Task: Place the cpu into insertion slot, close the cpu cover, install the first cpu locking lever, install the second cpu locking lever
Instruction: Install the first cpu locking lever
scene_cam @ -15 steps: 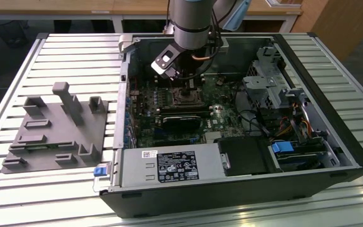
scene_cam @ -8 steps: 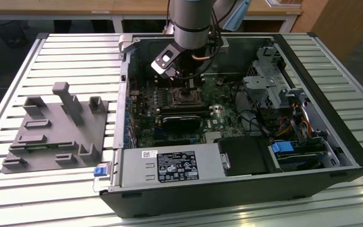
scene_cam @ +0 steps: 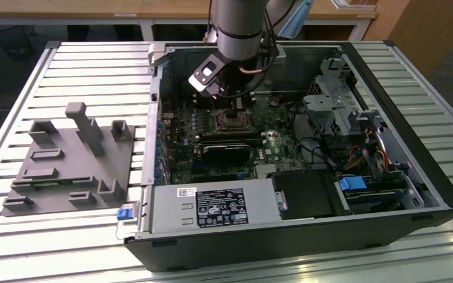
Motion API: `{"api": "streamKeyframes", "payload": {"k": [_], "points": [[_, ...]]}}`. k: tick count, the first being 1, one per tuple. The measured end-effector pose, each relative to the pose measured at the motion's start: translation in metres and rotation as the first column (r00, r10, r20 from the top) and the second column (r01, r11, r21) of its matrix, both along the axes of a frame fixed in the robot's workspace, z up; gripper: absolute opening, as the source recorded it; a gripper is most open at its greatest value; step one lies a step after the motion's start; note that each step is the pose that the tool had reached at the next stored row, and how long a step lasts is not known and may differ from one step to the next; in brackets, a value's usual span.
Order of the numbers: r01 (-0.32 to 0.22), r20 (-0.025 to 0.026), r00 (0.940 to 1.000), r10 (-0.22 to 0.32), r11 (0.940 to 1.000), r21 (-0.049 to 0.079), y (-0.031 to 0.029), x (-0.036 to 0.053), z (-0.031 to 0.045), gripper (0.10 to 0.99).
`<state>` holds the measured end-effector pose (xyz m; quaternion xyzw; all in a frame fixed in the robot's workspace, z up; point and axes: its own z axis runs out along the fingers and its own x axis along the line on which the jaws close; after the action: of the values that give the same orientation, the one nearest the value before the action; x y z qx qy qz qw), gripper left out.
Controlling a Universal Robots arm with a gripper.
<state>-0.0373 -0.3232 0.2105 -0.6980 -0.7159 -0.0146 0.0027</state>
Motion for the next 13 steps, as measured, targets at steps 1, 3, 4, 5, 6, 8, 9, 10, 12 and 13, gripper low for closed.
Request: {"api": "streamKeyframes", "payload": {"k": [1,3,4,5,6,8,9,10,12,13], "points": [[0.000,0.0000,1.0000,0.000,1.0000,0.000,0.0000,0.0000,0.0002,0.106],[0.000,-0.0001,1.0000,0.000,1.0000,0.001,-0.0001,0.0000,0.0008,0.106],[0.000,-0.0001,1.0000,0.000,1.0000,0.001,-0.0001,0.0000,0.0012,0.106],[0.000,0.0000,1.0000,0.000,1.0000,0.001,0.0000,0.0000,0.0015,0.106],[0.000,0.0000,1.0000,0.000,1.0000,0.002,0.0000,0.0000,0.0020,0.106],[0.000,0.0000,1.0000,0.000,1.0000,0.002,0.0000,0.0000,0.0032,0.106],[0.000,-0.0001,1.0000,0.000,1.0000,0.002,0.0000,0.0000,0.0040,0.106],[0.000,0.0000,1.0000,0.000,1.0000,0.002,0.0000,0.0000,0.0050,0.106],[0.000,0.0000,1.0000,0.000,1.0000,0.002,0.0000,0.0000,0.0074,0.106],[0.000,0.0000,1.0000,0.000,1.0000,0.002,0.0000,0.0000,0.0088,0.106]]}}
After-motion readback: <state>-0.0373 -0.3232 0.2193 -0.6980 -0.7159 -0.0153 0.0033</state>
